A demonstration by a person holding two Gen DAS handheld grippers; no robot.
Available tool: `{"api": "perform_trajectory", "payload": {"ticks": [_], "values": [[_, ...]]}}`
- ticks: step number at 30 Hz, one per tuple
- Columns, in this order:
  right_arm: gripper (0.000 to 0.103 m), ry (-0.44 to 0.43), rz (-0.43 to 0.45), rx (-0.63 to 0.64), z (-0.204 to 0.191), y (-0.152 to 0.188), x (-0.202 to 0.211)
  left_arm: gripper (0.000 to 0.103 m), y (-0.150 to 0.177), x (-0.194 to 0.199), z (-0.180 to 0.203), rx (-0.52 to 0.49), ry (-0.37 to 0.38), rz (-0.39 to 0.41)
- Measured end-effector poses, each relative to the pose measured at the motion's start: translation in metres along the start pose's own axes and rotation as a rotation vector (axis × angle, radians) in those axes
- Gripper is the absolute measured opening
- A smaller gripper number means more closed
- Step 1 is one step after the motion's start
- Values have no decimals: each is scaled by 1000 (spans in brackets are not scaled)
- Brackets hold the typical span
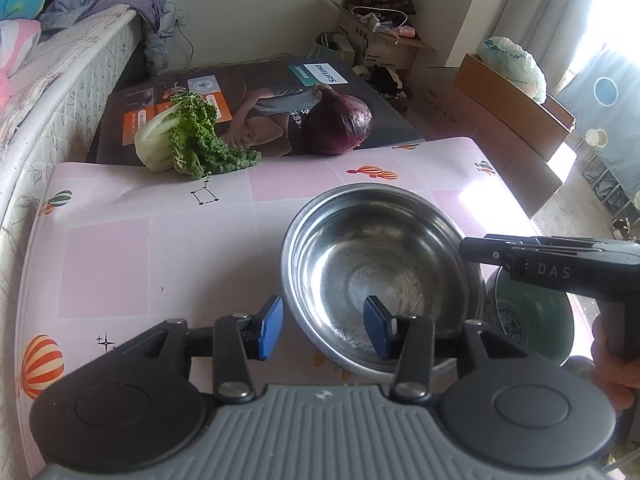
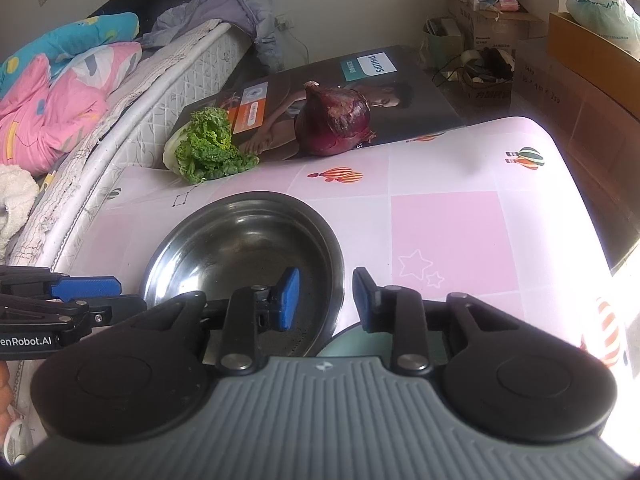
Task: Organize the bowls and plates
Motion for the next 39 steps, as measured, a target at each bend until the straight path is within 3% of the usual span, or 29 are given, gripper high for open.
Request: {"api": "perform_trajectory", "payload": {"ticks": [3,12,16,21,31,39], "values": [[34,-16,24,-11,1,-3,14,51,-1,12,1,-5,-8,24],[62,-50,116,-21,5,0,85,63,3,63,11,-27,-29,100],[84,-48,165,1,6,11,124,64,10,84,22,-51,-21,115],[102,6,233,92,4,26,173,66,20,103,39,-69,2,135],[102,198,262,248,15,75,249,67,44,120,79,-63,73,145],[102,77,345,245,42,103,295,66,55,115,103,-58,102,146]]}}
Point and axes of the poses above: each gripper's, at about its wrist camera, not at the fingertips, and x roughly against the way its jaws point, z to its right, y to its underside, the point moved 6 cm from there along -x, roughly the way its jaws point, and after that the axes turned 11 degrees about -x, right-handed, at the moved point
